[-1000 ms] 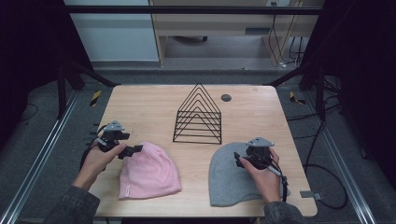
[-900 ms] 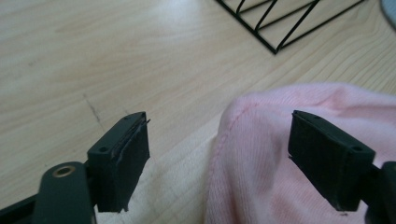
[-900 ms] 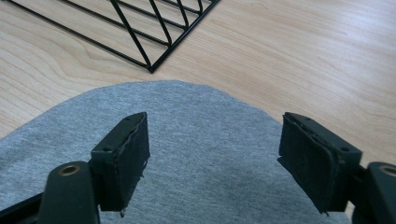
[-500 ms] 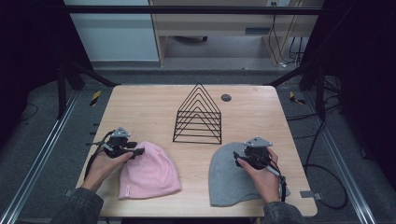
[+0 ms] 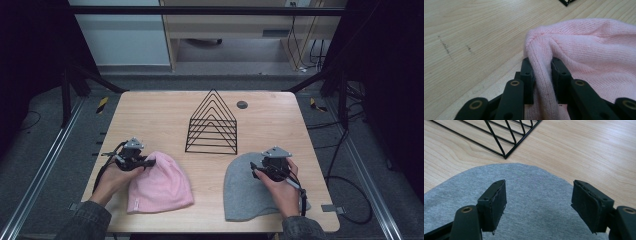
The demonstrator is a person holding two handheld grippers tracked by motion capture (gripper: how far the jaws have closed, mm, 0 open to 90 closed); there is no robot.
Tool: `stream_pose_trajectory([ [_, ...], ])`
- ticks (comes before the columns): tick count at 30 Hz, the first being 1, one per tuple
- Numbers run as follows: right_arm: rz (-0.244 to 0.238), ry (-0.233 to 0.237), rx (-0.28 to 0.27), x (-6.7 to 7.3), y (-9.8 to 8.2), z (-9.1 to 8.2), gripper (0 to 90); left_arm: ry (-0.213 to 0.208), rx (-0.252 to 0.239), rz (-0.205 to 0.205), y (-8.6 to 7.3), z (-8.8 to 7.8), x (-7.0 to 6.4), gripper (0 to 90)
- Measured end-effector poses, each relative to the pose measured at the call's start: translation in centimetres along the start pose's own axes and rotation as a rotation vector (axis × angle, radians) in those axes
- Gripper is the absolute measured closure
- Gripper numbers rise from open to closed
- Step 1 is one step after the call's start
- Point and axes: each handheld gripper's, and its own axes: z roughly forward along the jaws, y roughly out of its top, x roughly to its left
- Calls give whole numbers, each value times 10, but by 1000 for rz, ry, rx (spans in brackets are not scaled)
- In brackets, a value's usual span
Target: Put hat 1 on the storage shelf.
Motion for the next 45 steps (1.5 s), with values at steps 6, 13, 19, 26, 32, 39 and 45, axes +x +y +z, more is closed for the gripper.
stream_pose_trajectory([
  [6,1,2,-7,1,1,-1,274,21,-36,2,3,-13,-6,766],
  [13,6,12,-18,1,1,-3,265,70,-106,59,8,-38,-23,772],
  [19,-2,35,-33,9,4,-8,275,104,-205,92,17,-67,-37,778],
  [26,-115,105,-113,34,28,-23,341,192,-296,216,42,-105,-53,778],
  [32,-194,162,-150,61,50,-36,364,223,-322,247,56,-125,-57,778],
  [39,-309,296,-180,118,92,-31,400,235,-356,265,81,-152,-59,778],
  [45,-320,402,-176,156,121,-8,387,204,-390,249,101,-168,-63,777],
])
